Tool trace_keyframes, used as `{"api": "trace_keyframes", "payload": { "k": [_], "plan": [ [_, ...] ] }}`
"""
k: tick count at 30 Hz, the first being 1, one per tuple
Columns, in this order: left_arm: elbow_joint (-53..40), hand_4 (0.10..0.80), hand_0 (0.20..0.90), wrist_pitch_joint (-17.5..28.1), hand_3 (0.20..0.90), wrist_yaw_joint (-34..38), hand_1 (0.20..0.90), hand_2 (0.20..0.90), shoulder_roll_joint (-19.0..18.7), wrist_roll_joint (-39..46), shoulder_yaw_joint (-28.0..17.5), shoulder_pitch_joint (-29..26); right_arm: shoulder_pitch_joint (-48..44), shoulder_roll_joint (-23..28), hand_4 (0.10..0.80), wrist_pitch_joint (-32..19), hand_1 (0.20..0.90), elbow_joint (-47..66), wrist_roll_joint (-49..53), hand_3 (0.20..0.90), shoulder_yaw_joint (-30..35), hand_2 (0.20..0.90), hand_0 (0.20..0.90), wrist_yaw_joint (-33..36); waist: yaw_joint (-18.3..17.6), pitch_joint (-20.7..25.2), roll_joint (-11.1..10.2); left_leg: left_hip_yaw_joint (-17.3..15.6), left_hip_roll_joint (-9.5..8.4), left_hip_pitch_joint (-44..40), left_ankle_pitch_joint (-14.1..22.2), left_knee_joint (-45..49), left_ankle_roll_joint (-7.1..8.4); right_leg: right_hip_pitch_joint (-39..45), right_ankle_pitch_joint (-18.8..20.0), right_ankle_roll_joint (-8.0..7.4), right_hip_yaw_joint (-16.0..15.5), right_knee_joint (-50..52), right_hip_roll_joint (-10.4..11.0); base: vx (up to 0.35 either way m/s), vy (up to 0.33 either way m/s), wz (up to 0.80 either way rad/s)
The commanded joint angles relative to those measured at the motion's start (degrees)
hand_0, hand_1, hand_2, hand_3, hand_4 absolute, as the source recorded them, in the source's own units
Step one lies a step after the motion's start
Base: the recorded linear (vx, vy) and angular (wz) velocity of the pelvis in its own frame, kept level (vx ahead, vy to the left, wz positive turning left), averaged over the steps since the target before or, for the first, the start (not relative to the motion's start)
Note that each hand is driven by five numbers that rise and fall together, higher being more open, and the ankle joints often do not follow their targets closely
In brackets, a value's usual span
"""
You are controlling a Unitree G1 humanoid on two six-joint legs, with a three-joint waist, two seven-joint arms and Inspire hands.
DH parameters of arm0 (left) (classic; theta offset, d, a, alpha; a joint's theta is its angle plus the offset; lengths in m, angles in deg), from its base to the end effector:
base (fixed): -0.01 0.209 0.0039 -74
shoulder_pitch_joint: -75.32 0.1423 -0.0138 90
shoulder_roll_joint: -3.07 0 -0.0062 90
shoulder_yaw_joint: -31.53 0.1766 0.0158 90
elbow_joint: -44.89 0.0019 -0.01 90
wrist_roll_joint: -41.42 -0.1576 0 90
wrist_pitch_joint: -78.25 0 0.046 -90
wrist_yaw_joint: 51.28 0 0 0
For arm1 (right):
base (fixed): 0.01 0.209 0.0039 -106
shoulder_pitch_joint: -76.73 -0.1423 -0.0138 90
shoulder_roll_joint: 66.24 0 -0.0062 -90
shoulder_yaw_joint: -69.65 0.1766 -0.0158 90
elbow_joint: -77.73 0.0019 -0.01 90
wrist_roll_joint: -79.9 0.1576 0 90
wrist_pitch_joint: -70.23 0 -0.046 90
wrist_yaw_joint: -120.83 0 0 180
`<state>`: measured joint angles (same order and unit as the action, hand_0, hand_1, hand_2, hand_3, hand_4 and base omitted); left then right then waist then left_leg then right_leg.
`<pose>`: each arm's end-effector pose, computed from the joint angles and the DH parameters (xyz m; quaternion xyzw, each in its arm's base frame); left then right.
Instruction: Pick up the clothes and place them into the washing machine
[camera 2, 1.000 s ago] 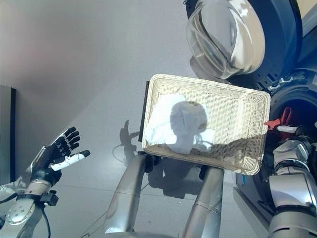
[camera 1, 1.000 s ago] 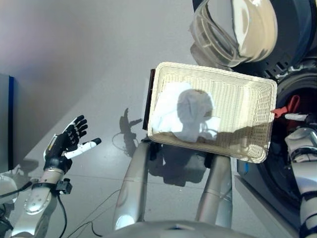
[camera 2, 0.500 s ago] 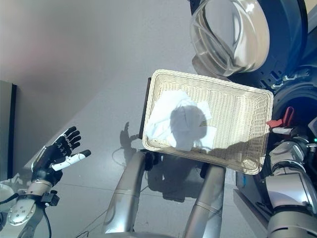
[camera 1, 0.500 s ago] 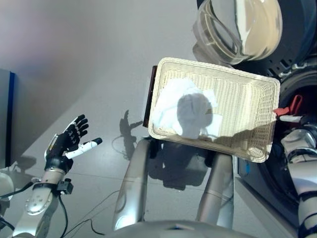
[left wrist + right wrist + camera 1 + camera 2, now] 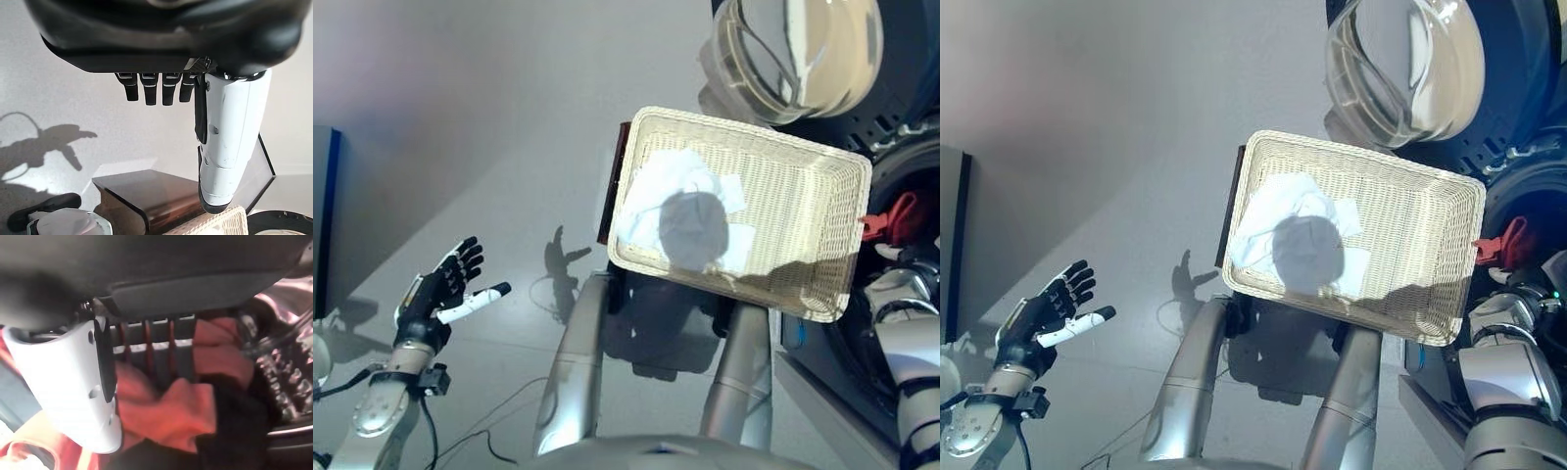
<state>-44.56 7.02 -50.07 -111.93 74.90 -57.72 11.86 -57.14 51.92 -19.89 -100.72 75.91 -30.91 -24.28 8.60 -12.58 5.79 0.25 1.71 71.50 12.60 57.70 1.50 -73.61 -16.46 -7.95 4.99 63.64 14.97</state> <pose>0.1232 0.2882 0.0346 0.0703 0.0699 0.0460 0.9940 0.2523 -0.3810 0.0668 -0.4248 0.2487 -0.4663 0.7350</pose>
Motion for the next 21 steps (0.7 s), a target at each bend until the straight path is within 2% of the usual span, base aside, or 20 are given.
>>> {"api": "trace_keyframes", "payload": {
  "k": [1,6,9,10,12,13,15,16,18,19,21],
  "plan": [
    [-1.9,0.800,0.900,3.6,0.900,1.1,0.900,0.900,0.8,0.8,-5.9,-1.4,-0.1,5.2,0.300,-0.9,0.200,-0.5,2.8,0.200,1.5,0.200,0.200,2.5,-0.1,0.7,2.3,0.1,2.32,-1.8,-3.3,-7.0,1.90,0.1,1.8,3.22,-2.8,-2.9,-0.6,0.000,0.000,0.00],
    [-0.4,0.800,0.900,3.8,0.900,1.4,0.900,0.900,0.7,0.5,-6.0,-2.2,-0.8,6.1,0.300,-4.8,0.200,1.0,12.2,0.200,7.1,0.200,0.200,2.5,-0.5,1.0,2.0,-0.1,2.29,-2.7,-3.6,-8.7,1.76,0.6,2.3,2.97,-3.0,-4.2,-0.8,0.016,0.001,-0.04],
    [1.2,0.800,0.900,3.7,0.900,1.9,0.900,0.900,0.2,0.2,-6.4,-2.7,-1.8,7.1,0.300,-9.8,0.200,2.0,26.1,0.200,14.2,0.200,0.200,2.0,-1.0,1.4,1.7,-0.1,2.27,-3.4,-3.6,-9.7,1.69,1.1,2.3,2.81,-3.0,-5.0,-0.9,0.036,-0.003,-0.04],
    [1.2,0.800,0.900,3.7,0.900,2.1,0.900,0.900,0.1,0.5,-7.0,-2.6,-3.0,7.5,0.300,-13.9,0.200,2.6,37.0,0.200,19.7,0.200,0.200,2.7,-1.4,1.7,1.9,-0.2,2.18,-3.5,-3.5,-10.0,1.70,1.2,2.2,2.78,-2.9,-5.2,-0.9,0.000,0.000,0.00],
    [1.2,0.800,0.900,3.5,0.900,2.3,0.900,0.900,-0.4,0.7,-7.1,-2.7,-2.6,7.3,0.300,-15.5,0.200,3.0,41.4,0.200,21.4,0.200,0.200,1.9,-1.2,1.7,1.7,-0.1,2.08,-3.5,-3.6,-10.2,1.71,1.2,2.2,2.68,-2.8,-5.3,-0.9,0.000,0.000,0.00],
    [0.9,0.800,0.900,3.2,0.900,2.7,0.900,0.900,-0.3,0.9,-7.1,-2.5,-3.7,6.1,0.300,-19.8,0.200,3.6,50.9,0.200,25.7,0.200,0.200,1.8,-1.3,1.7,2.1,-0.2,1.92,-3.4,-3.7,-10.5,1.66,1.1,2.1,2.67,-2.7,-5.4,-0.9,0.000,0.000,0.00],
    [1.0,0.800,0.900,3.0,0.900,2.9,0.900,0.900,-0.5,1.0,-6.8,-2.8,-3.6,5.6,0.300,-20.5,0.200,3.5,53.5,0.200,26.7,0.200,0.200,1.2,-1.1,1.6,2.0,-0.3,1.85,-3.5,-3.8,-10.7,1.65,1.1,2.0,2.74,-2.7,-5.5,-0.8,0.000,0.000,0.00],
    [1.3,0.800,0.900,2.7,0.900,3.1,0.900,0.900,-0.1,1.4,-6.6,-2.7,-4.1,5.1,0.300,-23.2,0.200,3.9,58.8,0.200,29.1,0.200,0.200,1.9,-1.3,1.6,2.2,-0.3,1.82,-3.6,-3.9,-10.9,1.64,1.2,1.8,2.78,-2.5,-5.6,-0.8,0.000,0.000,0.00],
    [1.7,0.800,0.900,2.4,0.900,3.2,0.900,0.900,0.1,1.5,-6.4,-2.9,-3.8,4.8,0.300,-23.8,0.200,4.1,60.7,0.200,30.1,0.200,0.200,1.6,-1.4,1.6,2.4,-0.3,1.77,-3.6,-3.9,-10.9,1.68,1.3,1.6,2.88,-2.4,-5.4,-0.8,0.000,0.000,0.00],
    [2.0,0.800,0.900,2.0,0.900,3.5,0.900,0.900,0.7,1.9,-6.2,-2.7,-4.1,4.5,0.300,-26.2,0.200,4.9,63.8,0.200,31.9,0.200,0.200,2.7,-1.5,1.8,2.7,-0.3,1.70,-3.6,-4.0,-10.8,1.70,1.3,1.6,2.96,-2.5,-5.3,-0.9,0.000,0.000,0.00],
    [2.2,0.800,0.900,1.6,0.900,3.5,0.900,0.900,1.2,2.2,-5.7,-2.7,-3.7,4.3,0.300,-26.8,0.200,5.5,65.6,0.200,33.1,0.200,0.200,2.8,-1.5,1.9,2.8,-0.2,1.68,-3.6,-4.0,-10.9,1.71,1.3,1.5,3.01,-2.5,-5.3,-0.9,0.000,0.000,0.00]
  ]
}}
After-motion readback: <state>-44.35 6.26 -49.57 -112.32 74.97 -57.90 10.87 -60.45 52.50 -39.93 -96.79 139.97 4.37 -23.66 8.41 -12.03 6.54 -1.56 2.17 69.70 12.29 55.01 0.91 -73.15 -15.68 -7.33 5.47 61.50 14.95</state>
